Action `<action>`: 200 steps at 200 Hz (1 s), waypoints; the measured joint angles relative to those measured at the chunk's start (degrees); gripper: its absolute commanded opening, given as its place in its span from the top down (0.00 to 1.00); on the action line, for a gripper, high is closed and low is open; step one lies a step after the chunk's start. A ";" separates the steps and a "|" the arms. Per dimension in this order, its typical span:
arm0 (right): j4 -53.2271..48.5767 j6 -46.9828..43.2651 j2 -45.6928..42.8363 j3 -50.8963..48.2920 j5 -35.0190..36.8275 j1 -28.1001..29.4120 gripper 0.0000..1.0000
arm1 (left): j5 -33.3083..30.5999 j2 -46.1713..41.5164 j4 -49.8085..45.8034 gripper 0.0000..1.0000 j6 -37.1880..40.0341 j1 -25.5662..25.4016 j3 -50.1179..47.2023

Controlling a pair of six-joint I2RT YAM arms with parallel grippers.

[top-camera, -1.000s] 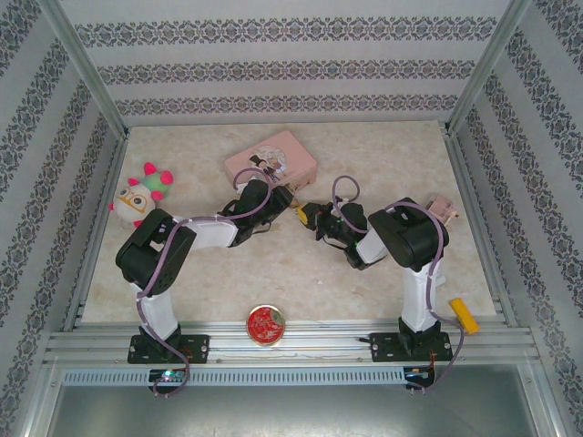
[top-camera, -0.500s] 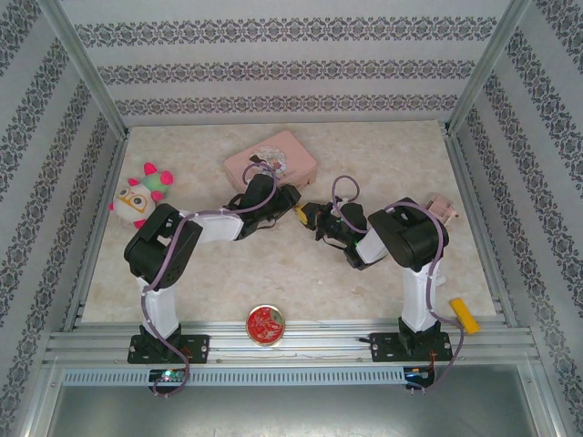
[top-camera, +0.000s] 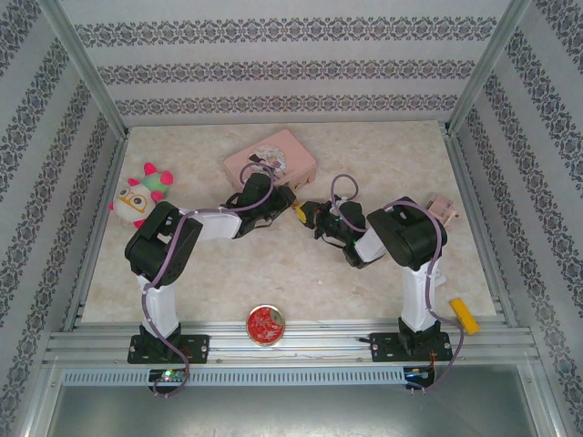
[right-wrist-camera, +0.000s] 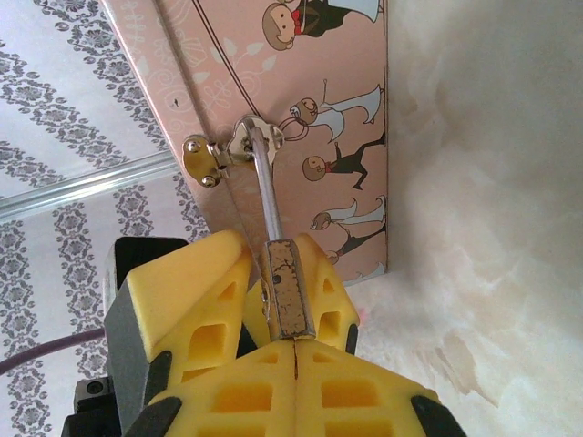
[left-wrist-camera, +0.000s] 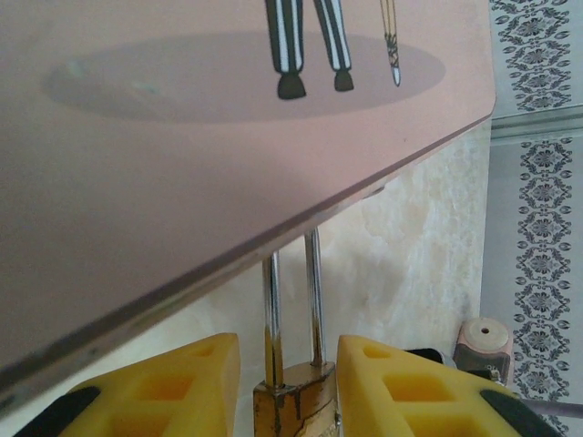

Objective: Unlock the padlock with the key

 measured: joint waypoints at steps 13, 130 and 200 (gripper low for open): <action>-0.02 0.00 0.15 0.15 0.00 0.00 1.00 | 0.24 0.04 0.20 0.81 0.35 0.11 0.04; -0.02 -4.11 0.04 -2.12 1.62 -0.02 0.72 | 1.70 1.36 0.90 1.00 0.37 0.44 0.79; -3.08 -14.95 -8.22 -11.17 3.28 -0.13 0.75 | 1.51 -0.85 0.04 1.00 0.44 0.42 -0.72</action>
